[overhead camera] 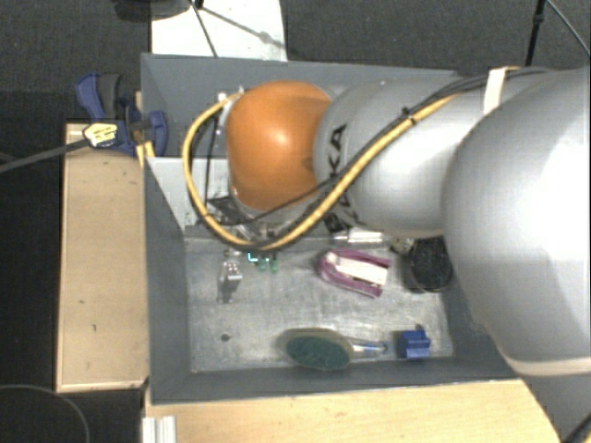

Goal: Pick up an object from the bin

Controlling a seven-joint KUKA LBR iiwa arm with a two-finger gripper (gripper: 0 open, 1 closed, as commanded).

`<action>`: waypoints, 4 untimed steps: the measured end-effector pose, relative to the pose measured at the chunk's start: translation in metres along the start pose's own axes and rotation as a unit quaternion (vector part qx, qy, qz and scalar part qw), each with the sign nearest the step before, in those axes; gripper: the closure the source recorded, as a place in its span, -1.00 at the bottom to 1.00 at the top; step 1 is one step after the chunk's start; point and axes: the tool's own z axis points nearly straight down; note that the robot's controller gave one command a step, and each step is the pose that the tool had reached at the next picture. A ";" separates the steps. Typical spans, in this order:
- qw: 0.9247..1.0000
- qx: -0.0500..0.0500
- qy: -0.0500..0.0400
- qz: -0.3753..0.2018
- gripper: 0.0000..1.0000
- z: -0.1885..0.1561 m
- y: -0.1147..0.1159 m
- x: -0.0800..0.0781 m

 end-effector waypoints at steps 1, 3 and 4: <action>1.000 -0.001 -0.006 -0.023 -1.00 0.091 -0.108 0.068; 0.991 0.001 -0.004 -0.135 -1.00 0.061 -0.242 0.073; 0.995 0.000 -0.008 -0.097 -1.00 0.089 -0.244 0.075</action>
Offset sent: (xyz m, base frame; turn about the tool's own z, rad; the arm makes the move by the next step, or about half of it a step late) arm -0.0689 -0.1063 -0.0915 -0.0517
